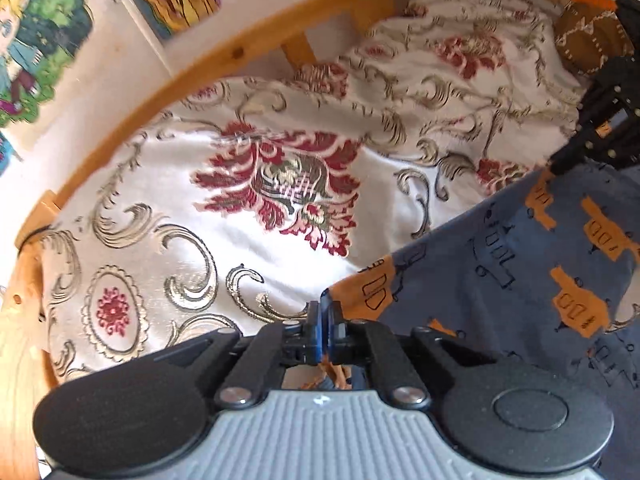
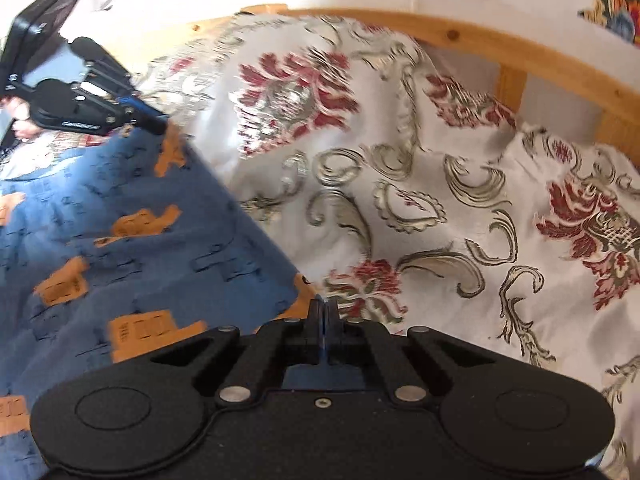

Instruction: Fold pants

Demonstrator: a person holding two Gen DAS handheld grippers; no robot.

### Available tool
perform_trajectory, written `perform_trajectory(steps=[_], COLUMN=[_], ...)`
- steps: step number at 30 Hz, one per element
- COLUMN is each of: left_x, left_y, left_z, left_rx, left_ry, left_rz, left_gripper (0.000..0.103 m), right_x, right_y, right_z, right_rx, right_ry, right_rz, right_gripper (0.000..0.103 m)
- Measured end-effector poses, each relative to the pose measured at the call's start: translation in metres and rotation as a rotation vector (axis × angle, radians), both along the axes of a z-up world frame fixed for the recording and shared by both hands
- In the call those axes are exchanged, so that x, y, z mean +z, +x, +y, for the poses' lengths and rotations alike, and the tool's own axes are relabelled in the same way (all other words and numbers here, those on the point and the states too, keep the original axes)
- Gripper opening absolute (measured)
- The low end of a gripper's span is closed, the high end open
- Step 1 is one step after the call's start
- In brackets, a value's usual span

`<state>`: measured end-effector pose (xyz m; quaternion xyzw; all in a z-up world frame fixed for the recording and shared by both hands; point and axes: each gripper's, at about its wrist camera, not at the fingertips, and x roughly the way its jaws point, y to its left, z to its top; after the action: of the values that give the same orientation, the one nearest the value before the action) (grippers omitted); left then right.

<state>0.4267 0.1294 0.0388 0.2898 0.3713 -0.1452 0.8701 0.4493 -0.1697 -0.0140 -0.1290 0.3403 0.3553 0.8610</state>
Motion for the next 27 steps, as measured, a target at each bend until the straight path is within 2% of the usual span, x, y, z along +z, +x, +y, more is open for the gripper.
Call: perform_trajectory(steps=[7, 12, 15, 20, 27], left_x=[0.021, 0.031, 0.031, 0.017, -0.018], left_y=[-0.051, -0.097, -0.127, -0.175, -0.232], left_z=[0.003, -0.001, -0.002, -0.001, 0.0], left_rx=[-0.057, -0.119, -0.164, -0.201, -0.233], left_ry=[-0.003, 0.018, 0.039, 0.062, 0.136], left_rz=[-0.079, -0.121, -0.124, -0.094, -0.065], left_gripper=[0.003, 0.003, 0.003, 0.003, 0.003], right_x=[0.022, 0.031, 0.031, 0.024, -0.004], right_y=[-0.08, -0.138, -0.175, -0.234, -0.297], right_z=[0.004, 0.004, 0.004, 0.013, 0.037], right_rx=[0.076, 0.095, 0.097, 0.095, 0.106], right_ry=[-0.048, -0.064, -0.079, -0.114, -0.185], right_rz=[-0.121, -0.16, -0.154, -0.096, -0.093], right_gripper=[0.0, 0.0, 0.0, 0.0, 0.0])
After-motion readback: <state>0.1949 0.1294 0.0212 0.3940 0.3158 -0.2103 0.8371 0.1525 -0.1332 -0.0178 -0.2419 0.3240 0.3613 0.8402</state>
